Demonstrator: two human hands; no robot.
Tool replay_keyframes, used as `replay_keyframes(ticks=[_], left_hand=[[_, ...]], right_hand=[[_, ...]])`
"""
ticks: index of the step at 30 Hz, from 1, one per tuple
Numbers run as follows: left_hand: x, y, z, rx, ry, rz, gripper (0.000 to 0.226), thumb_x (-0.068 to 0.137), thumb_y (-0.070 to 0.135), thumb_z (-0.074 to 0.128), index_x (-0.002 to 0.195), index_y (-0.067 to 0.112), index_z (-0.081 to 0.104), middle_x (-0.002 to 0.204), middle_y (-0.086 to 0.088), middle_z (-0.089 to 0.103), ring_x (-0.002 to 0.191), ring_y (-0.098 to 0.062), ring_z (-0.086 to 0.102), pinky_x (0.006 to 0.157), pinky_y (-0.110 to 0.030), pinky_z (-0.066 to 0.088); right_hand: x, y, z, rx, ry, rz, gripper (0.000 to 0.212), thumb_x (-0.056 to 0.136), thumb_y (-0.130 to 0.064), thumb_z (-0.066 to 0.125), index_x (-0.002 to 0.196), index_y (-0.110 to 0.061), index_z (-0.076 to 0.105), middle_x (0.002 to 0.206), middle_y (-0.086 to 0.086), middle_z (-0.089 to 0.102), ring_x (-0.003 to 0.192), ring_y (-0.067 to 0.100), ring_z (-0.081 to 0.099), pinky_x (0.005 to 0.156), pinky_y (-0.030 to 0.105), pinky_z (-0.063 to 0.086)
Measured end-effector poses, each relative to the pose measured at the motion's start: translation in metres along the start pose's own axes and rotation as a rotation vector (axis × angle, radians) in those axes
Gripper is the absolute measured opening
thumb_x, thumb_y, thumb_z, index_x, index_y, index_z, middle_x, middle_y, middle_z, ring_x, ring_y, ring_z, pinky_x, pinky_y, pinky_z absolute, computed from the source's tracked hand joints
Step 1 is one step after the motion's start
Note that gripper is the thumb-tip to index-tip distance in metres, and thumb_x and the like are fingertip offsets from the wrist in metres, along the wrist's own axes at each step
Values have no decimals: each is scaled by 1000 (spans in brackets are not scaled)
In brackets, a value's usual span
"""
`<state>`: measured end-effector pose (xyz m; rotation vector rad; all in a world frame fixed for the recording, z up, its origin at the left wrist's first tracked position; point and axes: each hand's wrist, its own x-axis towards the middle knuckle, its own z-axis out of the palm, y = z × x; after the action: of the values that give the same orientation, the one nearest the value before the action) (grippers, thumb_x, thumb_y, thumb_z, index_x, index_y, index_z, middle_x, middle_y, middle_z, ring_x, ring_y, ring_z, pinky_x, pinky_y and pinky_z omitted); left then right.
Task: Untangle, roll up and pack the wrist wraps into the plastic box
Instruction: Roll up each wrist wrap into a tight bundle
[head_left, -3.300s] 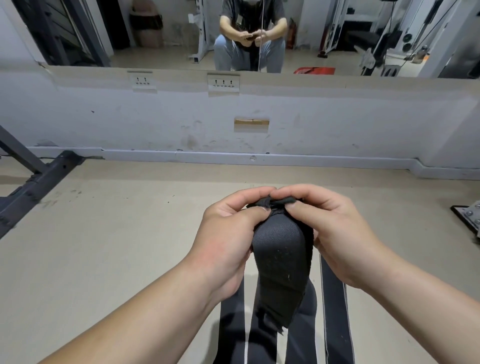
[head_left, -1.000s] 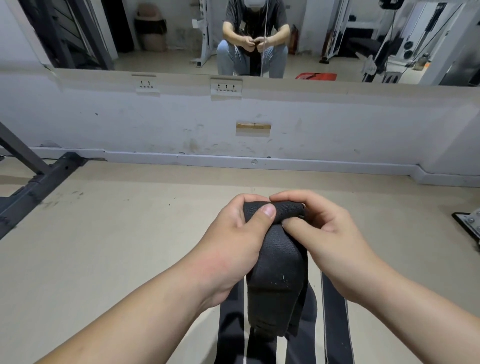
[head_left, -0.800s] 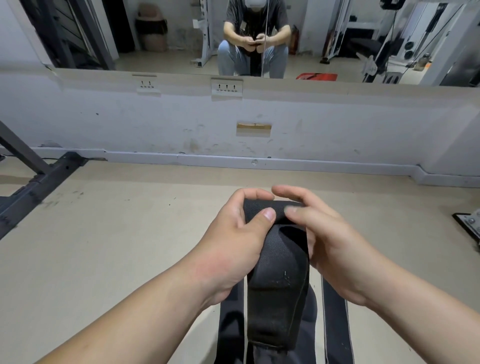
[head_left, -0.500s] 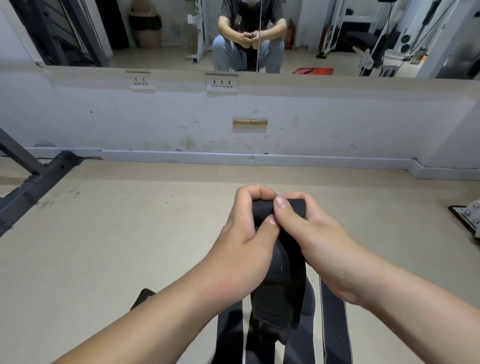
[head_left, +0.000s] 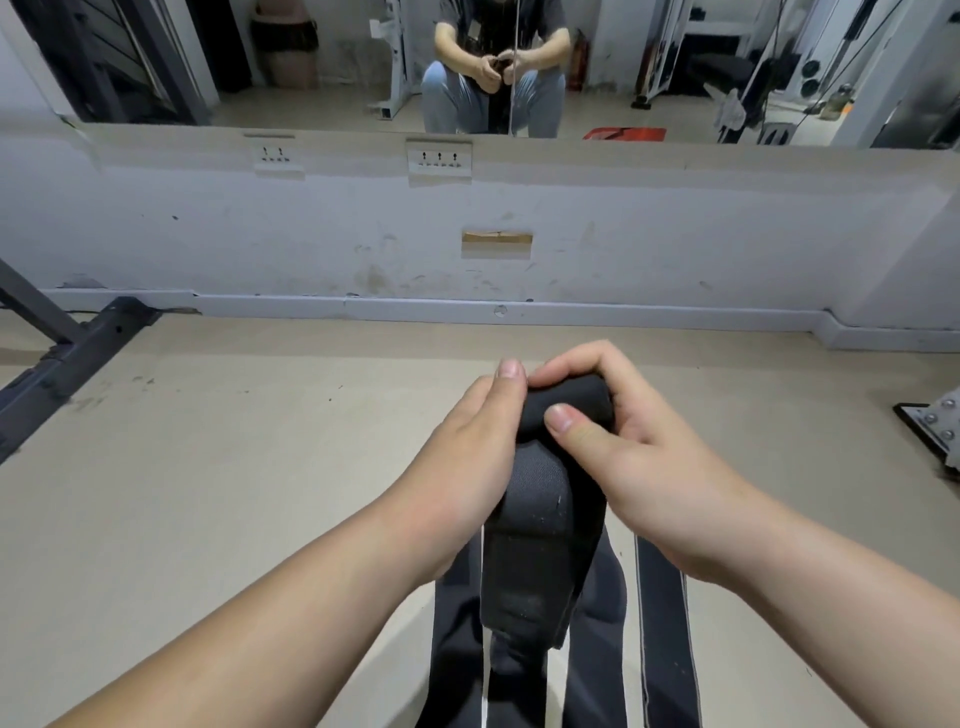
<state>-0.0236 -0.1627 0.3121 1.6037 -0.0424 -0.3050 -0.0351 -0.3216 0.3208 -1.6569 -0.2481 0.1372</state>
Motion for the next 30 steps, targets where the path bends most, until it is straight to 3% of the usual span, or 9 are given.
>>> replay_keyframes(ticks=[3,5,8,10,15,19,22,25,30], left_hand=[[-1,-2,-2,11,-29,-54,39,111,53,35,131,38,65,124,14,75,114,1,70,109,-34,52],[-2,-1,-3,-15,-20,-59,33,112,49,40,129,34,64,123,5,76,116,-11,72,108,-42,54],[-3,-2,-4,-21,15,-9,21,109,48,48,122,40,63,124,1,74,118,-21,71,109,-52,53],[-3,-1,-6,11,37,54,17,111,42,47,122,43,59,121,2,74,115,-19,71,108,-51,53],[-9,5,-9,156,50,199,28,101,45,44,126,57,43,118,-18,70,106,-37,69,99,-60,54],[-9,2,-11,230,4,245,36,111,24,47,133,52,42,110,-4,72,98,-25,70,93,-48,59],[-7,3,-12,18,5,141,38,104,10,58,131,37,56,102,8,75,89,-10,73,82,-30,60],[-3,6,-13,-189,-33,-22,44,82,25,64,125,24,66,108,-5,78,95,-19,74,85,-36,57],[-1,3,-9,-34,-32,-80,41,104,66,40,126,41,64,118,8,78,112,-14,75,105,-48,54]], right_hand=[[-1,2,2,-143,-13,-30,35,108,-5,53,103,-37,64,109,-2,72,102,11,68,92,29,55],[0,4,1,-193,-19,-20,35,104,-13,55,111,-46,63,124,6,64,114,19,64,106,46,52],[1,2,1,-2,-6,82,56,101,-11,61,133,-57,53,121,11,66,100,18,68,95,44,55],[3,3,2,125,10,153,50,92,-27,67,134,-52,55,116,4,74,102,12,72,98,34,53],[7,6,7,59,18,216,43,91,-78,53,114,-43,63,117,-8,77,118,13,71,113,52,47],[4,10,10,79,34,219,24,105,-54,46,123,-41,56,116,-6,77,111,13,73,105,45,54],[3,7,8,130,57,143,16,111,-25,47,121,-34,55,101,-7,78,91,12,73,83,33,58],[1,5,8,13,46,48,29,111,-15,48,113,-42,56,97,-8,75,91,13,70,86,38,58],[-4,4,6,-232,29,-44,43,110,-8,48,112,-51,53,108,-15,71,102,10,68,97,37,55]])
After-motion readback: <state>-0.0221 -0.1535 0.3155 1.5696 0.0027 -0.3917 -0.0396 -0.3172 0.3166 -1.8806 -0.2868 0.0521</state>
